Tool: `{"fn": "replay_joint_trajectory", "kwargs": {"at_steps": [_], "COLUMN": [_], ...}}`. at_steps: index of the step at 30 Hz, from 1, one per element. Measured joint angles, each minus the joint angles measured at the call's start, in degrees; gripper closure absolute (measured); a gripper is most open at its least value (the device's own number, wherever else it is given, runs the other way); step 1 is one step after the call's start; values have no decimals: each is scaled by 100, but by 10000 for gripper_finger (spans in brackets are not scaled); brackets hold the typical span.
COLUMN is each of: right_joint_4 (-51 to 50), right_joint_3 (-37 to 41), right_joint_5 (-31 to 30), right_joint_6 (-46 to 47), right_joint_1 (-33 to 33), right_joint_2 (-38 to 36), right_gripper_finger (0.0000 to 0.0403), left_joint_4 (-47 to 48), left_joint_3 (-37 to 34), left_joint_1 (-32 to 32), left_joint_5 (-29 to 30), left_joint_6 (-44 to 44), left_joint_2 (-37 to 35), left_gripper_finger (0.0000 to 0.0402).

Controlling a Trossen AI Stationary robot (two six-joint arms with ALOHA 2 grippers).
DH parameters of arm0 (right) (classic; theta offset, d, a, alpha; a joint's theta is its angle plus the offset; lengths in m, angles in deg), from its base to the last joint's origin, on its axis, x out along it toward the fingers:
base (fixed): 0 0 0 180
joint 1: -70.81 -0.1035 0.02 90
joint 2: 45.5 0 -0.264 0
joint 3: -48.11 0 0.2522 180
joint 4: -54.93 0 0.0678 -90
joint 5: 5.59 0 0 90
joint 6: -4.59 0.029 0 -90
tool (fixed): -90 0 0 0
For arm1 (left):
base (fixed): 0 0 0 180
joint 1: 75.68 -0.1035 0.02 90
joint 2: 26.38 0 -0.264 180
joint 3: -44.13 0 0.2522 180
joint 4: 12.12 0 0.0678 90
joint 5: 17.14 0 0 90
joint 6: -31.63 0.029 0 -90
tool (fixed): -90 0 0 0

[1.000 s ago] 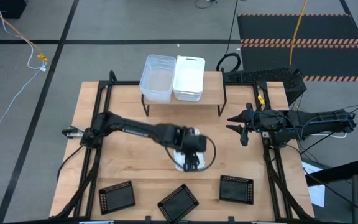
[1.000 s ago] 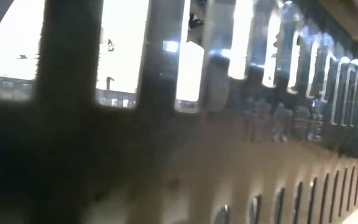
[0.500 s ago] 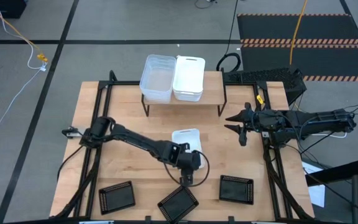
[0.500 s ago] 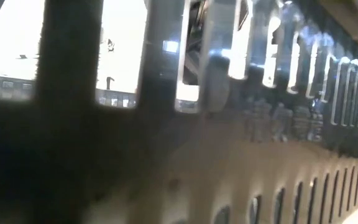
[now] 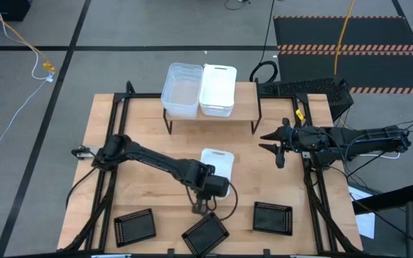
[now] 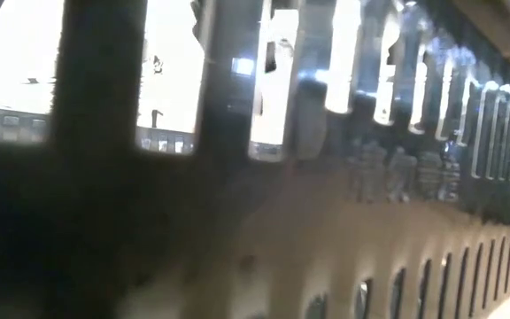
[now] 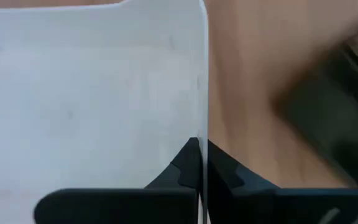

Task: Stack baskets on shelf by color
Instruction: Stack the white bin on the white bins on the shelf

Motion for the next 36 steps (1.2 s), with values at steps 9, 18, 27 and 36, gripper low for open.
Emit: {"fn": "replay_joint_trajectory", "kwargs": {"at_steps": [9,18,27,36], "right_joint_4": [0,-3,56,83], "right_joint_3": [0,1,1,2], "right_joint_5": [4,15,15,13], "right_joint_6": [0,0,-39,-106], "right_joint_1": [0,0,0,0], "right_joint_2": [0,-2,-13,-13], "right_gripper_finger": [268,268,268,268], "left_joint_4": [2326,2641,1788,-90], "left_joint_3": [2143,2923,2920,2923], "left_joint_1": [246,265,-924,-2993], "left_joint_5": [96,1729,2698,1430], "left_joint_6": [1505,3519,4002,4072], "left_joint_2": [-11,-725,-1523,-1317], "left_gripper_finger": [397,394,397,399]}}
